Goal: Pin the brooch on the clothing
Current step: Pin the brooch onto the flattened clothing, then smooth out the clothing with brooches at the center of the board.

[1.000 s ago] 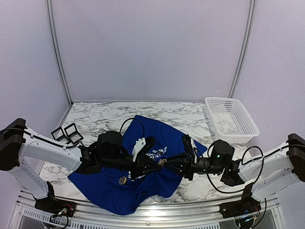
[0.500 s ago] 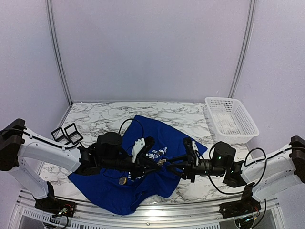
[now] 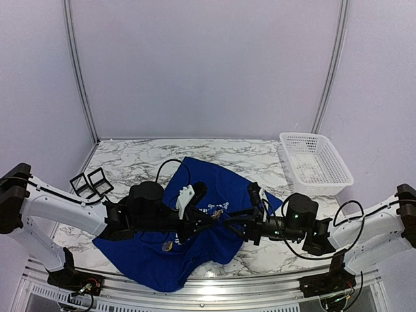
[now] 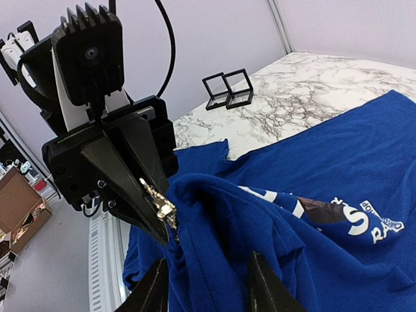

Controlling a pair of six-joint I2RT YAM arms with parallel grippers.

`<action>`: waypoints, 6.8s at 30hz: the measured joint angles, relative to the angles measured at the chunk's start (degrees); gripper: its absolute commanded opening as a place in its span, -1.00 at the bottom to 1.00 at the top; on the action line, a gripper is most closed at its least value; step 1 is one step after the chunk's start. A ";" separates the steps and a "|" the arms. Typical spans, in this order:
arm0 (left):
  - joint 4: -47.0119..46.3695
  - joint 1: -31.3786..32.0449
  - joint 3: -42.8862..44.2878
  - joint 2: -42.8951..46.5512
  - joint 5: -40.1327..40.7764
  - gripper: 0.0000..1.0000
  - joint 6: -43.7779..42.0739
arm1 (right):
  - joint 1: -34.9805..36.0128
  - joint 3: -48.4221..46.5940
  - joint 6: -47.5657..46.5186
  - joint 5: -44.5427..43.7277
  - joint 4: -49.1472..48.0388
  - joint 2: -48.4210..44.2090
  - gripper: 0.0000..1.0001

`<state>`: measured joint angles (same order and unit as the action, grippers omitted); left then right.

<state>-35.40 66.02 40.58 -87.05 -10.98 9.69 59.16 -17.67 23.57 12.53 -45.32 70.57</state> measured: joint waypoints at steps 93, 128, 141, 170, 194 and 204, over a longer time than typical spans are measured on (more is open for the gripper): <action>-2.99 0.07 -1.44 0.00 0.37 -1.00 1.68 | -1.44 -2.16 -0.37 3.17 7.26 -5.35 -0.28; -3.56 0.07 -1.70 -1.27 -3.89 -0.94 -11.15 | -5.46 -0.83 -4.59 14.82 4.98 0.74 -1.00; -3.30 2.32 -1.77 -9.46 6.36 -0.90 -28.39 | -5.70 -0.90 -3.67 13.46 10.71 7.43 -1.00; 4.98 7.23 -0.42 -14.08 18.64 0.27 -39.67 | -5.73 -1.79 -3.13 11.78 15.06 10.91 -1.00; 20.02 8.41 0.37 4.26 10.38 0.23 -22.12 | -14.91 -14.40 -1.22 3.89 43.58 -2.89 -0.43; 24.63 8.52 -3.52 10.58 15.34 0.06 -9.57 | -23.43 -29.59 -6.25 -7.32 57.90 24.44 -0.86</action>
<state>-10.76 74.54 37.06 -76.47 4.36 0.12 35.73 -47.27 17.32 5.21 12.58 95.00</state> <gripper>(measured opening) 0.526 0.089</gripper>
